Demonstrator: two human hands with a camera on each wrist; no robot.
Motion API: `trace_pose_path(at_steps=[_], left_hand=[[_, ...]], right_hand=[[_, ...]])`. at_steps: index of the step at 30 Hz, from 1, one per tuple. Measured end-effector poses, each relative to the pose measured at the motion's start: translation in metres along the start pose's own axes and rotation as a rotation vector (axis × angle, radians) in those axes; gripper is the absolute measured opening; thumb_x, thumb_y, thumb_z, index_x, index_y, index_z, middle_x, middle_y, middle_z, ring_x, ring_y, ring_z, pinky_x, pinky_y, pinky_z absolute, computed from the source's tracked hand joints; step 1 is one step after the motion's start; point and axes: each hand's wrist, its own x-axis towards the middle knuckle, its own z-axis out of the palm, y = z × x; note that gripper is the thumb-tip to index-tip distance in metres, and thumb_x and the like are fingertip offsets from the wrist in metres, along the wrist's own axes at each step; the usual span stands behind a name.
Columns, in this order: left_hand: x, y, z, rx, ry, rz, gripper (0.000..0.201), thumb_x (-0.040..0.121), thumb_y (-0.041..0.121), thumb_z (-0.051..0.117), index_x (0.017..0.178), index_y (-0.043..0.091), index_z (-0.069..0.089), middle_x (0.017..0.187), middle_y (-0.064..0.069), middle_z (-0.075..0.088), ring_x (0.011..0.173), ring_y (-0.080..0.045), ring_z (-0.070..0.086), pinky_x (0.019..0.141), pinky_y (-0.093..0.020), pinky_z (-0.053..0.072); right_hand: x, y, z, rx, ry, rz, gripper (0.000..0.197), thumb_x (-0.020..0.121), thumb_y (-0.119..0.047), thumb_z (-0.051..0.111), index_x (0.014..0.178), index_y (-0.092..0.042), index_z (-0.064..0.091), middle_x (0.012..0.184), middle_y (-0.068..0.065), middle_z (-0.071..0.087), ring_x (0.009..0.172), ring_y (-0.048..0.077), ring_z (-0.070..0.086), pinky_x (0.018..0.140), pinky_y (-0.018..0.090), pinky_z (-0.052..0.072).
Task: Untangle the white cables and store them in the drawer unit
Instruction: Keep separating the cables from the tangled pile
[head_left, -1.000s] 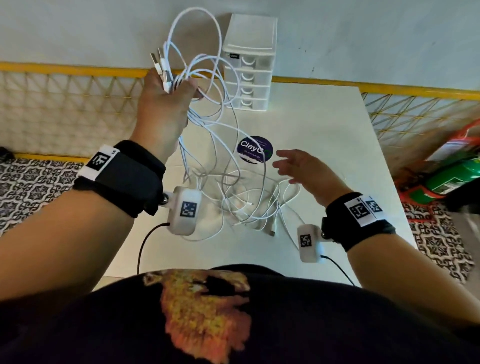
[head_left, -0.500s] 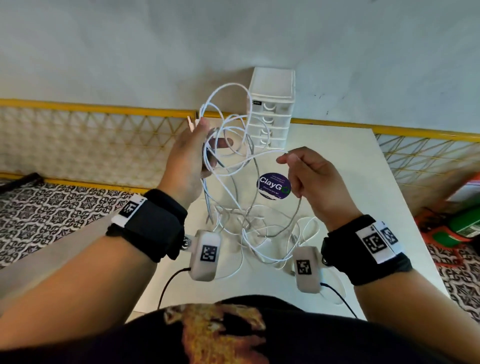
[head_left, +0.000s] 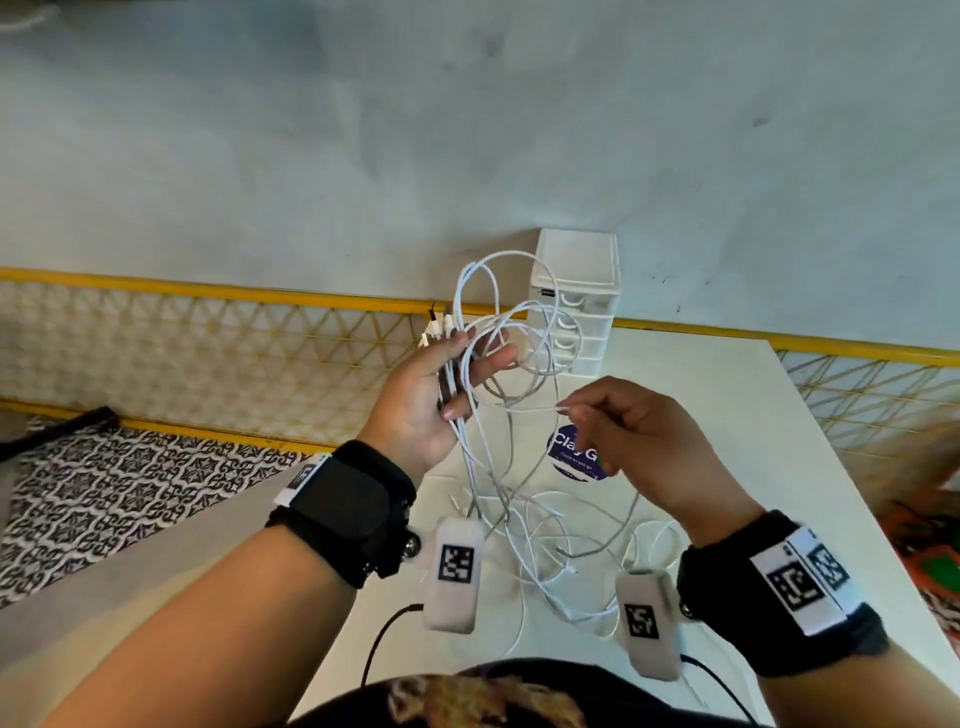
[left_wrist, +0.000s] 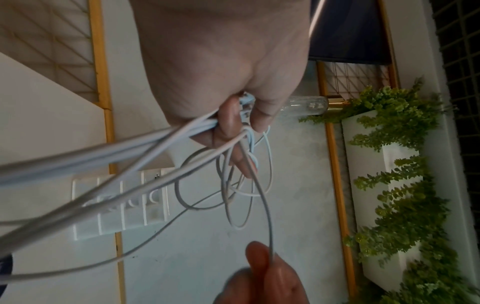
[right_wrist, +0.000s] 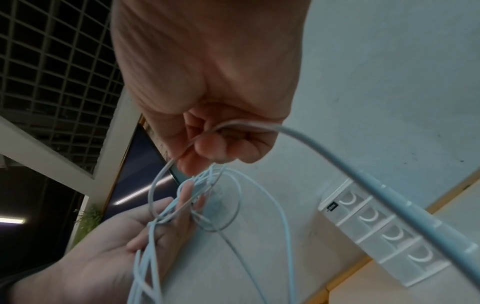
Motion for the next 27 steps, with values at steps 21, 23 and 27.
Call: trace_pose_path(at_steps=[21,23,27], left_hand=[[0.014,0.011,0.011,-0.098,-0.168,-0.019,0.037,0.088,-0.010,0.032,0.104,0.006,0.061,0.133,-0.020,0.058,0.102,-0.019,0.070,0.034,-0.013,0.023],[0.011,0.012,0.009,-0.058,-0.186,-0.008,0.037,0.090,-0.010,0.035,0.107,0.009,0.062,0.128,-0.018,0.062,0.100,-0.019,0.071,0.037,-0.014,0.022],[0.001,0.015,-0.003,0.247,-0.195,0.072,0.031,0.096,-0.002,0.047,0.119,0.011,0.062,0.119,-0.009,0.069,0.090,-0.012,0.069,0.035,-0.013,0.024]], right_hand=[[0.028,-0.015,0.065,-0.324,0.370,-0.277,0.024,0.091,-0.029,0.062,0.074,-0.013,0.058,0.072,-0.005,0.059,0.056,0.014,0.056,0.055,0.027,0.045],[0.027,-0.021,0.070,-0.164,0.300,-0.121,0.023,0.092,-0.027,0.062,0.075,-0.012,0.058,0.060,-0.001,0.058,0.047,0.018,0.056,0.046,0.024,0.042],[0.025,-0.027,0.074,-0.033,0.250,-0.031,0.016,0.092,-0.020,0.061,0.076,-0.018,0.060,0.061,-0.001,0.055,0.043,0.009,0.046,0.044,0.022,0.039]])
